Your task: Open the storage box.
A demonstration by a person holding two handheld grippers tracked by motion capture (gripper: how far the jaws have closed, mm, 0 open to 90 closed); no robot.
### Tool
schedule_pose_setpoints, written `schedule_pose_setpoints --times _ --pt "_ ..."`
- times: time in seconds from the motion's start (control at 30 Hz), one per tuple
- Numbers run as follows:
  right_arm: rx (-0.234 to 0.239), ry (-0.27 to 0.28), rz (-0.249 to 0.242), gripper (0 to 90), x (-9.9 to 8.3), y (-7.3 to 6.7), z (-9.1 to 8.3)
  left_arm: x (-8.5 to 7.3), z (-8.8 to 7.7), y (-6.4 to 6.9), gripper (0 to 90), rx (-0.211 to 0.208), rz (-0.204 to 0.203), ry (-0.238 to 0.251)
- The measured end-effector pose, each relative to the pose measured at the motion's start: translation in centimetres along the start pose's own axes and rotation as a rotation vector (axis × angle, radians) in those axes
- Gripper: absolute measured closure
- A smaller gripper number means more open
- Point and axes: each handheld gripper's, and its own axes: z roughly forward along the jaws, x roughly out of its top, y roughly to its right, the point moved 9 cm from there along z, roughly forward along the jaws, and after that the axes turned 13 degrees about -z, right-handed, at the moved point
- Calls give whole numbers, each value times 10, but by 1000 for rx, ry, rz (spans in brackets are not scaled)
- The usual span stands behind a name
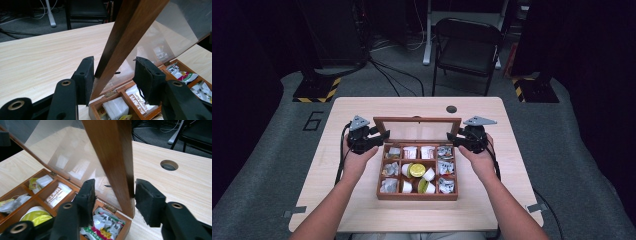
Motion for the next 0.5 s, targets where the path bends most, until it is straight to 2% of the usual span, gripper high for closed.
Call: schedule_pose_setpoints --times 0.3,0.5 --pt "-4 9 18 532 2 7 10 -1 12 -7 495 -12 -39 4" --pt "0 2 19 492 0 6 16 -4 17 -10 492 -29 -37 -2"
